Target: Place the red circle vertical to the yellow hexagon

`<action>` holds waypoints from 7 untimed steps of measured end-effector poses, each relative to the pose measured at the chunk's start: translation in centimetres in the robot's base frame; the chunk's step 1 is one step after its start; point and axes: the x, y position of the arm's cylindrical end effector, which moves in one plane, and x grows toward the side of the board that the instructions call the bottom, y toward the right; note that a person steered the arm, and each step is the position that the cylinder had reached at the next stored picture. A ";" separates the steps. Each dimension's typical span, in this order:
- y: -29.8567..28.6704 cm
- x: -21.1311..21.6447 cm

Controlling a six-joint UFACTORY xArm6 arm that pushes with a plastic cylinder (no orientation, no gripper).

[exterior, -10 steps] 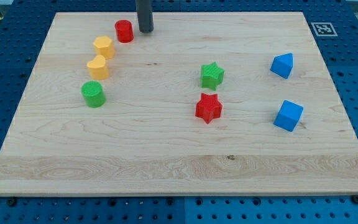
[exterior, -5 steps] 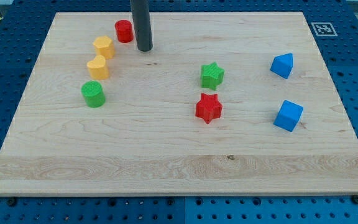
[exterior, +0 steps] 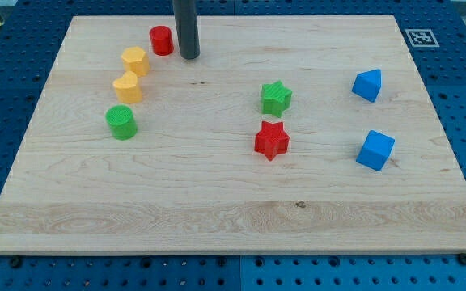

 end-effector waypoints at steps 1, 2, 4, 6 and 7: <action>-0.3 0.0; -1.7 0.0; -5.1 -1.6; -5.7 -2.5; -5.0 -1.0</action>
